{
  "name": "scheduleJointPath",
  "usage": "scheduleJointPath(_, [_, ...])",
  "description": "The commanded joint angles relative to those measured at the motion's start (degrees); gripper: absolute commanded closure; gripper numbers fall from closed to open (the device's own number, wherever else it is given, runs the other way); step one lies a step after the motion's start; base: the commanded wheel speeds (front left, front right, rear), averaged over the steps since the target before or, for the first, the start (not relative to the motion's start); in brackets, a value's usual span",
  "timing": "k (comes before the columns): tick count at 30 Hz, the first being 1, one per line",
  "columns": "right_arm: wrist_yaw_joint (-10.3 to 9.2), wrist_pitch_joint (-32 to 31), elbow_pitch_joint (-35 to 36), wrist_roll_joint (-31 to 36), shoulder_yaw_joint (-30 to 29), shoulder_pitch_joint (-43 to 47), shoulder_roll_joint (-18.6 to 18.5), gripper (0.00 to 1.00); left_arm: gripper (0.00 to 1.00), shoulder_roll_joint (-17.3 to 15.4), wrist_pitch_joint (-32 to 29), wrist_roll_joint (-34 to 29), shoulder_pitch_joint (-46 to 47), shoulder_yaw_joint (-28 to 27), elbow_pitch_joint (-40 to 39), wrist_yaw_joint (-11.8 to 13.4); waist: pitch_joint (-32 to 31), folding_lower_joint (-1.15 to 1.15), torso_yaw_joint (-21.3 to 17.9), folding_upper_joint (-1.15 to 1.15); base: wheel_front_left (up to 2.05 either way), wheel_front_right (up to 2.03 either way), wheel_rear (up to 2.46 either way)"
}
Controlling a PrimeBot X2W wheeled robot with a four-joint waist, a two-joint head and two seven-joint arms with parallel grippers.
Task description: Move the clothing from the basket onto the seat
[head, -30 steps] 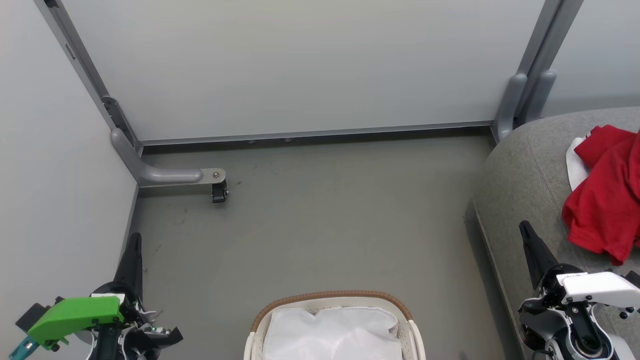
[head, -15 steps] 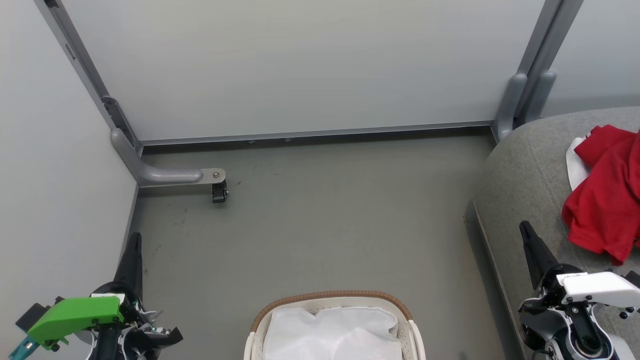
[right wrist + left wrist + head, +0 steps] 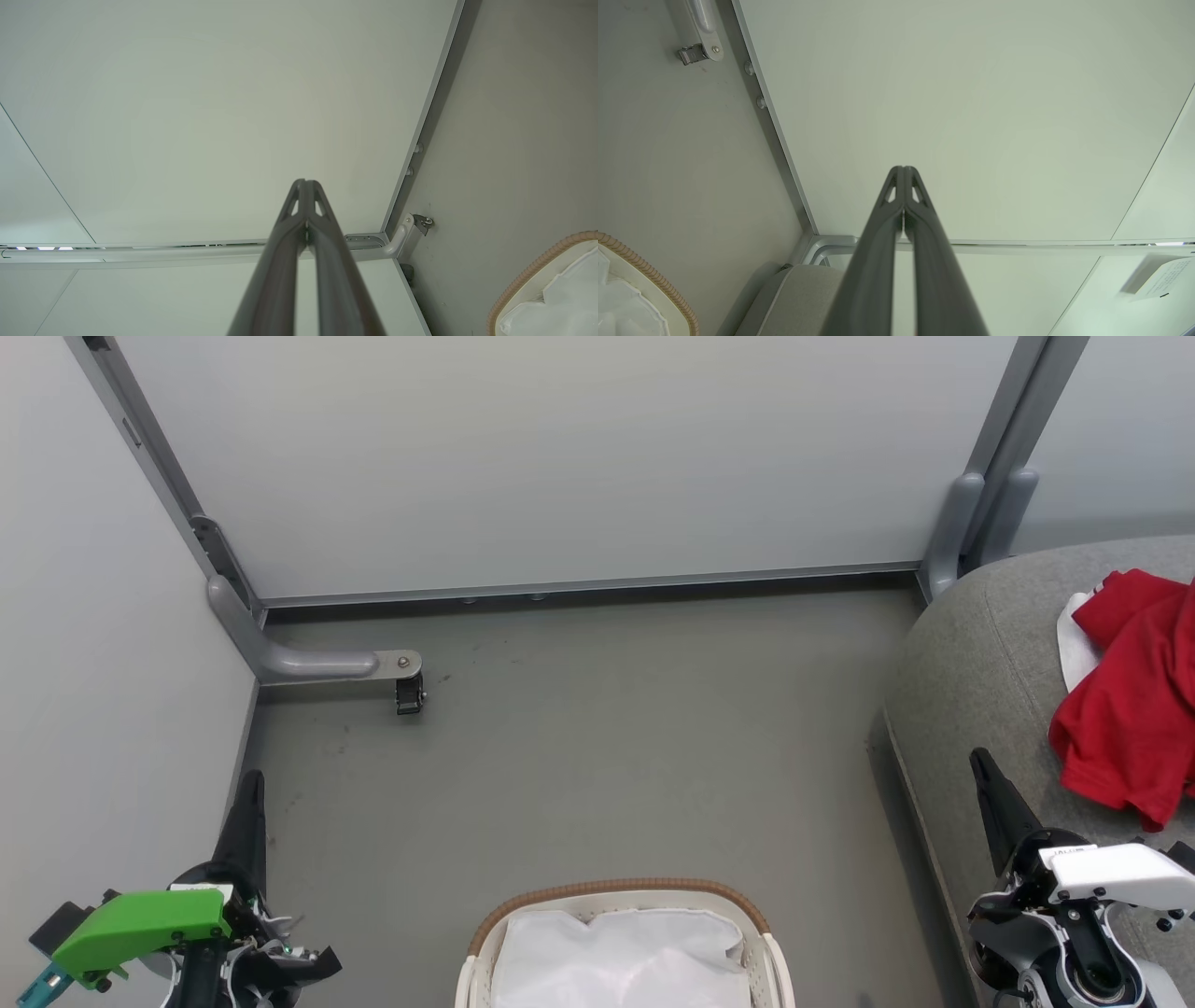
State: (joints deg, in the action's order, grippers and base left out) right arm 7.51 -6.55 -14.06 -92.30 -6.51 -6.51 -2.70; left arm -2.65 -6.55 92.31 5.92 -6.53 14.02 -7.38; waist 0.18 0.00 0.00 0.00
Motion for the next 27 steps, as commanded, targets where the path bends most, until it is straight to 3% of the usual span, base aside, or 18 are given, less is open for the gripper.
scheduleJointPath(1, [-0.04,-0.2,0.2,-0.2,-0.1,0.6,-0.3,1.0,1.0,-0.4,-0.2,0.2,0.6,-0.1,-0.1,-0.2,0.0,0.0,0.0,0.0,0.0,0.0,0.0])
scheduleJointPath(27, [-0.04,-0.2,0.2,-0.2,-0.1,0.6,-0.3,1.0,1.0,-0.4,-0.2,0.2,0.6,-0.1,-0.1,-0.2,0.0,0.0,0.0,0.0,0.0,0.0,0.0])
